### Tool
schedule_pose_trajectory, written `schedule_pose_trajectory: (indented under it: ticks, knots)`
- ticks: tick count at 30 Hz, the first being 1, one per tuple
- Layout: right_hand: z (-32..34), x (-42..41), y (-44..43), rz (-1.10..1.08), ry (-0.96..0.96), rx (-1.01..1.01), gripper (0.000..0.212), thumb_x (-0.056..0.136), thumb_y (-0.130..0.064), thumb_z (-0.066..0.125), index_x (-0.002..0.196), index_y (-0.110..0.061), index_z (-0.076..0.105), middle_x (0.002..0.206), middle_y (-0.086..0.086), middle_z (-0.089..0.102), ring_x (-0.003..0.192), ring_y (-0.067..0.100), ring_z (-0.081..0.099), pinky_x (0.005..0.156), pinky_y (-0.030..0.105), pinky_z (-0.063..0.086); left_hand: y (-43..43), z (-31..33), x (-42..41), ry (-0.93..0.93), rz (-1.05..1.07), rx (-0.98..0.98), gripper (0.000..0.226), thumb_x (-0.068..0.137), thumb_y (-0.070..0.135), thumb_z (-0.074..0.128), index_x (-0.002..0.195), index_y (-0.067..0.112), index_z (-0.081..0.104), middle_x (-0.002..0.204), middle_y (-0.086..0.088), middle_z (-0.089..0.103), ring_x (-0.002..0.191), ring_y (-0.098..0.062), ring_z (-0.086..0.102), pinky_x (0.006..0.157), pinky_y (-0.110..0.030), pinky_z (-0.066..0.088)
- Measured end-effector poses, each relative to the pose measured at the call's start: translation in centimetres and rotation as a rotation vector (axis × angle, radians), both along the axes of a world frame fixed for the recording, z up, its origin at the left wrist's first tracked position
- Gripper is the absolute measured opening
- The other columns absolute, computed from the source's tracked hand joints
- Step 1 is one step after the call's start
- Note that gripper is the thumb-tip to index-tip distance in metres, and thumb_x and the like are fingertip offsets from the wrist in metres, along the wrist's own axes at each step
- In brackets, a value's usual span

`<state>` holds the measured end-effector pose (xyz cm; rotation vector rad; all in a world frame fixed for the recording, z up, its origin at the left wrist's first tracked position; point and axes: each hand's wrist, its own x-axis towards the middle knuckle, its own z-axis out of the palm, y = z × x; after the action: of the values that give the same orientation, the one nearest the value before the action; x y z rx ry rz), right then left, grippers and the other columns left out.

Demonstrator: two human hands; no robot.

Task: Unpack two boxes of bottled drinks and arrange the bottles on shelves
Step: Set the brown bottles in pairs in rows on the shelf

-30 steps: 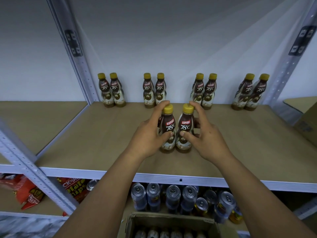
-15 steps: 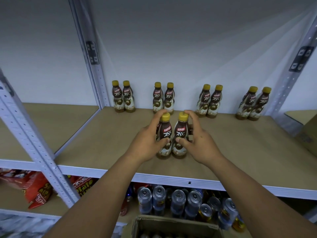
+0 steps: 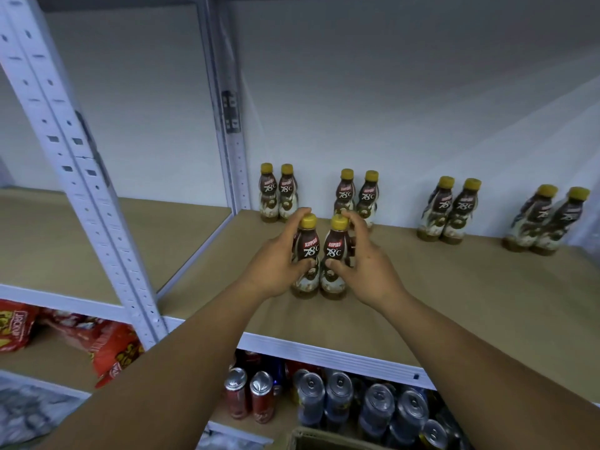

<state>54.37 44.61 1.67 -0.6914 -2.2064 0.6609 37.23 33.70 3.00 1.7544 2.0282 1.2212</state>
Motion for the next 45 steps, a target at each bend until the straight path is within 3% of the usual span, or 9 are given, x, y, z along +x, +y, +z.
schedule_pose_trajectory:
  ticks: [9,13,17,21,30,39,42,45]
  knots:
    - [-0.3,-5.3,2.1,0.058,0.015,-0.029,0.086,0.089,-0.020,0.077,0.148,-0.044,0.019,0.111,-0.006,0.068,0.093,0.016,0.069,0.077,0.035,0.056,1.7,-0.2,-4.8,-0.025,0.012,-0.003,0.095,0.091,0.013,0.074,0.157,0.046,0.015,0.134,0.004,0.063,0.116,-0.014,0.064,0.101,-0.042,0.054]
    - [-0.4,-7.1,3.0,0.068,0.003,-0.004,0.088,0.090,-0.020,0.076,0.152,-0.040,0.017,0.103,-0.006,0.067,0.083,0.011,0.065,0.067,0.025,0.046,2.3,-0.2,-6.4,-0.023,0.019,-0.008,0.094,0.092,0.013,0.073,0.158,0.046,0.013,0.139,0.003,0.059,0.121,-0.015,0.061,0.104,-0.043,0.053]
    - [-0.4,-8.3,3.6,0.061,0.000,0.019,0.088,0.090,-0.020,0.076,0.153,-0.038,0.016,0.100,-0.002,0.068,0.081,0.013,0.065,0.062,0.025,0.044,2.9,-0.1,-7.5,0.005,0.023,-0.002,0.093,0.093,0.012,0.073,0.159,0.041,0.015,0.131,0.008,0.054,0.123,-0.016,0.059,0.105,-0.041,0.052]
    - [-0.3,-9.2,4.0,0.053,-0.003,0.052,0.088,0.090,-0.021,0.076,0.154,-0.035,0.017,0.096,-0.003,0.068,0.075,0.008,0.062,0.058,0.021,0.042,3.6,0.1,-8.4,0.009,0.018,0.003,0.093,0.093,0.009,0.073,0.158,0.042,0.015,0.143,0.006,0.053,0.126,-0.017,0.058,0.105,-0.040,0.051]
    - [-0.4,-10.3,5.0,0.059,0.009,0.053,0.088,0.091,-0.021,0.076,0.153,-0.036,0.015,0.099,0.002,0.069,0.081,0.017,0.067,0.070,0.038,0.057,4.5,-0.1,-9.3,-0.006,0.041,-0.026,0.094,0.095,0.011,0.071,0.158,0.047,0.011,0.144,0.004,0.056,0.122,-0.014,0.060,0.098,-0.029,0.050]
    - [-0.6,-10.6,5.3,0.058,0.017,0.039,0.090,0.091,-0.021,0.075,0.153,-0.040,0.013,0.105,0.003,0.068,0.084,0.017,0.067,0.071,0.034,0.055,4.5,0.0,-9.3,0.005,0.039,-0.024,0.096,0.096,0.011,0.070,0.161,0.042,0.007,0.148,0.001,0.054,0.128,-0.016,0.058,0.105,-0.035,0.050]
    - [-0.7,-10.6,5.2,0.060,0.016,0.036,0.089,0.092,-0.021,0.074,0.155,-0.038,0.014,0.103,0.001,0.068,0.080,0.014,0.064,0.063,0.026,0.047,4.4,-0.1,-9.2,0.005,0.047,-0.027,0.097,0.096,0.011,0.069,0.161,0.042,0.005,0.148,-0.001,0.054,0.129,-0.016,0.057,0.101,-0.030,0.048]
    - [-0.5,-10.5,5.1,0.074,0.012,0.028,0.088,0.093,-0.019,0.073,0.156,-0.035,0.014,0.107,0.001,0.068,0.082,0.013,0.063,0.061,0.021,0.041,4.5,-0.2,-9.2,-0.002,0.053,-0.015,0.097,0.095,0.011,0.070,0.162,0.041,0.006,0.147,-0.003,0.055,0.129,-0.019,0.058,0.104,-0.035,0.049]
